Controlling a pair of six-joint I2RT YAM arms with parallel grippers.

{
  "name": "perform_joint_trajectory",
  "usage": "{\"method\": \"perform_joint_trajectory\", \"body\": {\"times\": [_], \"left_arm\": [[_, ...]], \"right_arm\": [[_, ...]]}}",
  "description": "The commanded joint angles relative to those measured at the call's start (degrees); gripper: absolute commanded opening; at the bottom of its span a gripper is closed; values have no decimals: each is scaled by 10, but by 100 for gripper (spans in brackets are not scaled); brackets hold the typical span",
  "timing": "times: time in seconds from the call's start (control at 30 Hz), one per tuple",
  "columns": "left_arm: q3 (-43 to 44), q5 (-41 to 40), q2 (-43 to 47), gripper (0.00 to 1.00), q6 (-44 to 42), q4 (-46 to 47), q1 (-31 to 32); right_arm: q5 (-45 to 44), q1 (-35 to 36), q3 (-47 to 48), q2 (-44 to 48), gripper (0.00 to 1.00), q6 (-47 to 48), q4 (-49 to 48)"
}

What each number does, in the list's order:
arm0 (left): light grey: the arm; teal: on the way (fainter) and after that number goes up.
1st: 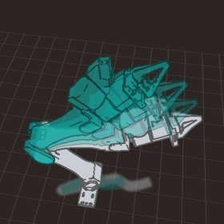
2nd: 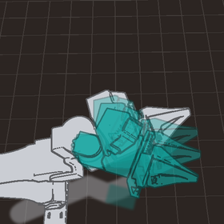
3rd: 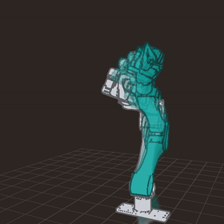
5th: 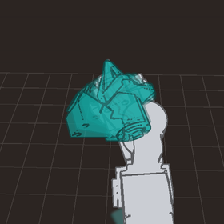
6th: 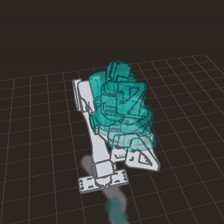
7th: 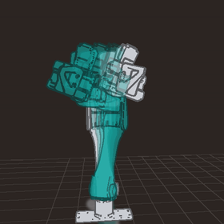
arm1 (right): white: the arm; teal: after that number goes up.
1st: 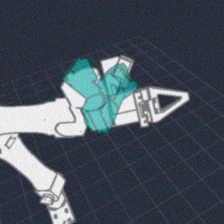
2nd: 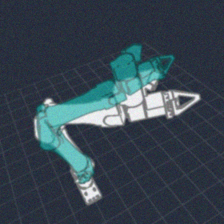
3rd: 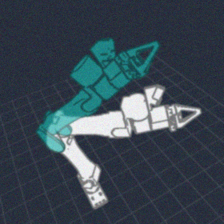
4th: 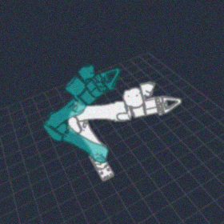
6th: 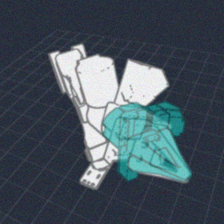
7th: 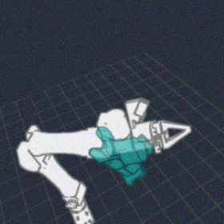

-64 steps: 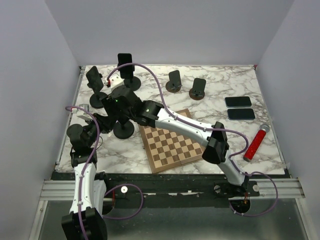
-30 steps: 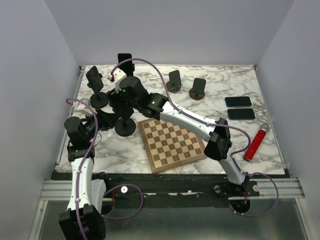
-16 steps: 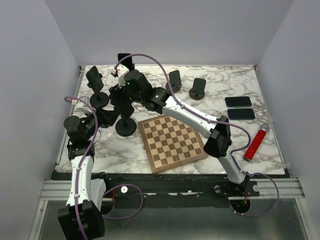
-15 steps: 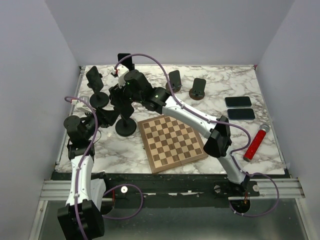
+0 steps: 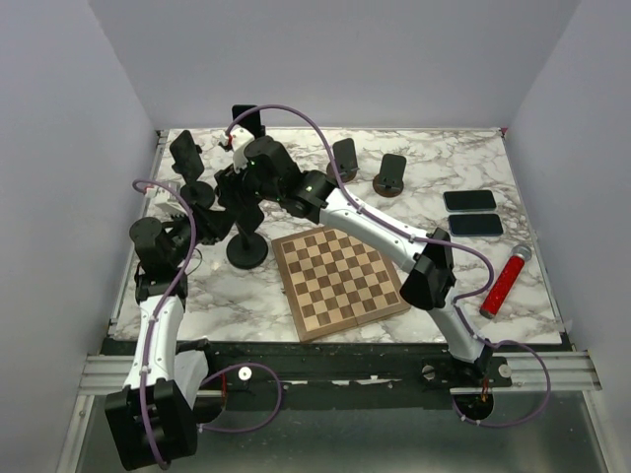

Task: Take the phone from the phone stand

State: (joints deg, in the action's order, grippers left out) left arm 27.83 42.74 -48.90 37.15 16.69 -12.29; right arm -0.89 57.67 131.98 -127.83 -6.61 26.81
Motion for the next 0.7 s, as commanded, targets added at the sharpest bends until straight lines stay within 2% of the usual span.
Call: {"method": "perform_joint_trajectory", "body": {"times": [0.0, 0.1, 0.27, 0.37, 0.53, 0.67], "left_arm": [[26, -15, -19, 45, -17, 15, 14], [24, -21, -19, 41, -19, 14, 17], [14, -20, -7, 42, -22, 4, 18], [12, -23, -9, 32, -29, -1, 18], [21, -22, -23, 3, -29, -7, 18], [29, -12, -19, 0, -49, -44, 18]], "right_arm": [[23, 3, 29, -14, 1, -23, 5], [21, 3, 34, -19, 1, -26, 6], [11, 4, 35, -23, 1, -26, 6], [-7, 3, 34, -23, 1, -25, 2], [-33, 3, 16, -15, 1, -7, -14], [-98, 3, -17, -9, 1, 18, -51]]}}
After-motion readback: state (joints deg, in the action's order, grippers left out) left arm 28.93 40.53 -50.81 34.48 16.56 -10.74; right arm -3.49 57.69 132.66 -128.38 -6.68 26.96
